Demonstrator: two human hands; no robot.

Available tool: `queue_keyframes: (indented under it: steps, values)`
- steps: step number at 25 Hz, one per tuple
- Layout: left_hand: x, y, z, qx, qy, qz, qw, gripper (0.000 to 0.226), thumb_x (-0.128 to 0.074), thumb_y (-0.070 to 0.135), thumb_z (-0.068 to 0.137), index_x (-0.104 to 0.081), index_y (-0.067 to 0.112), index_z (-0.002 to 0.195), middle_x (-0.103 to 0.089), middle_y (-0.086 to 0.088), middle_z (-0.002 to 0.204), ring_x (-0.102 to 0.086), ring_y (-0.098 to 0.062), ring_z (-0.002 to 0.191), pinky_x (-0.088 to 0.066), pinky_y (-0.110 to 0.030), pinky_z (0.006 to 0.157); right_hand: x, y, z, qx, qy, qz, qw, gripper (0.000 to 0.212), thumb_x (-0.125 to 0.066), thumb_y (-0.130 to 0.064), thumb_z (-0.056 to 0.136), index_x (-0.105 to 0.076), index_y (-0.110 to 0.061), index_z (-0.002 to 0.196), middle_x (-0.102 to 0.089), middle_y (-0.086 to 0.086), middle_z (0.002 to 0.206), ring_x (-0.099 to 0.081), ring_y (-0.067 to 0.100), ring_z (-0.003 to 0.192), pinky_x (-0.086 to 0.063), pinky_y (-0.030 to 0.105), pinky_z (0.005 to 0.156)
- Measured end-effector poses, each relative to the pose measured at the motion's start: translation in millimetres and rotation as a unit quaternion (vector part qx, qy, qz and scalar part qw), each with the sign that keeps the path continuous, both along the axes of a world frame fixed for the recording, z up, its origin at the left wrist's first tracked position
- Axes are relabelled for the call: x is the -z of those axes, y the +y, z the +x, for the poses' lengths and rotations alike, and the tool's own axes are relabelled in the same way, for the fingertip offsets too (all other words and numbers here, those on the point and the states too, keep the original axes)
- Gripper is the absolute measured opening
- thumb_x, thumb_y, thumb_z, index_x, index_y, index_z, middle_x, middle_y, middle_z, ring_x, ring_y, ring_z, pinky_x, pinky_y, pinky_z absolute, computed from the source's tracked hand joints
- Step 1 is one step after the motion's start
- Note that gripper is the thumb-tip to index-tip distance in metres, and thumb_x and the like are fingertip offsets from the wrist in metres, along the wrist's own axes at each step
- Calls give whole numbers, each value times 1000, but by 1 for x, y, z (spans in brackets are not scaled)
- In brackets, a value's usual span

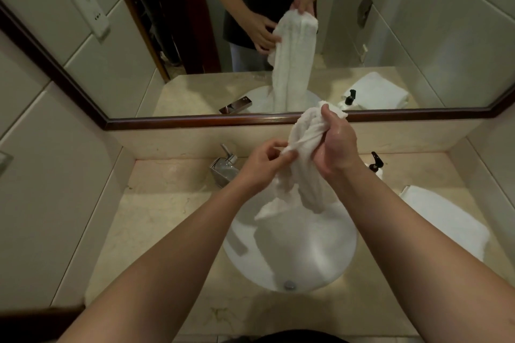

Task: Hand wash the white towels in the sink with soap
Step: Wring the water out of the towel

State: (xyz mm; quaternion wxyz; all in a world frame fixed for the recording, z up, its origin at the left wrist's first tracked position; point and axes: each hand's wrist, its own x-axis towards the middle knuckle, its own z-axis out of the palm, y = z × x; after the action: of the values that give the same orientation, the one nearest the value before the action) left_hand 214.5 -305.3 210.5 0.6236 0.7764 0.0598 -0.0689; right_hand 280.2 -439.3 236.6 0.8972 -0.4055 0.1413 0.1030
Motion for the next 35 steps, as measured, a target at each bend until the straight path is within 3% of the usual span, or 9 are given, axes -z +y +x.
queue_keyframes:
  steps: [6,10,12,15,18,23,28,31,35]
  values:
    - [-12,4,5,-117,-41,-28,992,24,-49,20,104,-66,3,106,-63,0,90,-55,-4,76,-45,-21,71,-21,-16,-2,-125,-103,-207,965,28,-54,-26,101,-61,-2,113,-70,14,101,-69,27,94,-57,39,79]
    - [-35,13,11,-113,-71,-8,991,31,-46,23,104,-66,0,99,-65,-9,88,-57,-9,77,-47,-25,71,-31,-33,0,-108,-212,-671,702,61,-57,-59,90,-61,-4,65,-53,3,54,-50,18,52,-39,33,58]
    - [-45,17,14,-76,-72,16,994,32,-46,24,103,-64,2,87,-60,-7,79,-54,-13,71,-44,-30,68,-36,-35,1,-12,-308,-707,636,55,-59,-65,86,-58,-13,69,-54,-1,68,-49,14,66,-36,30,63]
    - [-52,18,22,-35,-88,50,994,33,-48,22,102,-63,-2,85,-57,-13,78,-49,-21,67,-42,-35,66,-47,-23,2,-244,-347,-525,738,56,-58,-69,81,-63,-20,106,-64,-5,107,-59,7,99,-46,23,85]
    - [-55,21,23,-38,-76,35,996,29,-50,19,100,-73,7,90,-71,-7,82,-65,-22,75,-53,-38,73,-43,-10,2,-341,-281,-550,709,86,-47,-88,70,-70,-10,98,-70,6,89,-67,21,80,-53,40,74]
    - [-58,32,20,-38,-67,59,995,27,-54,24,100,-76,9,100,-72,1,87,-66,-8,81,-52,-31,80,-43,-2,0,-284,-272,-576,717,106,-53,-91,61,-63,13,80,-45,5,52,-41,19,46,-33,32,50]
    - [-52,55,5,34,22,165,985,66,-38,72,91,-76,18,97,-69,9,92,-61,-5,82,-44,-26,76,-40,2,0,-120,-165,-412,888,61,-76,-52,78,-55,4,64,-49,13,66,-46,24,61,-40,35,60]
    - [-46,60,1,27,-38,212,976,62,-50,61,94,-62,1,84,-55,-2,75,-45,-8,63,-36,-29,63,-40,8,-2,-89,-86,-341,932,57,-79,-62,60,-57,-11,74,-50,12,72,-51,26,68,-47,40,67]
    - [-43,56,-7,-22,-108,182,977,36,-56,50,96,-69,16,96,-63,6,98,-57,-6,88,-46,-22,76,-43,20,-5,-98,-49,-292,950,72,-75,-70,53,-62,-11,91,-61,10,85,-66,30,83,-53,53,90]
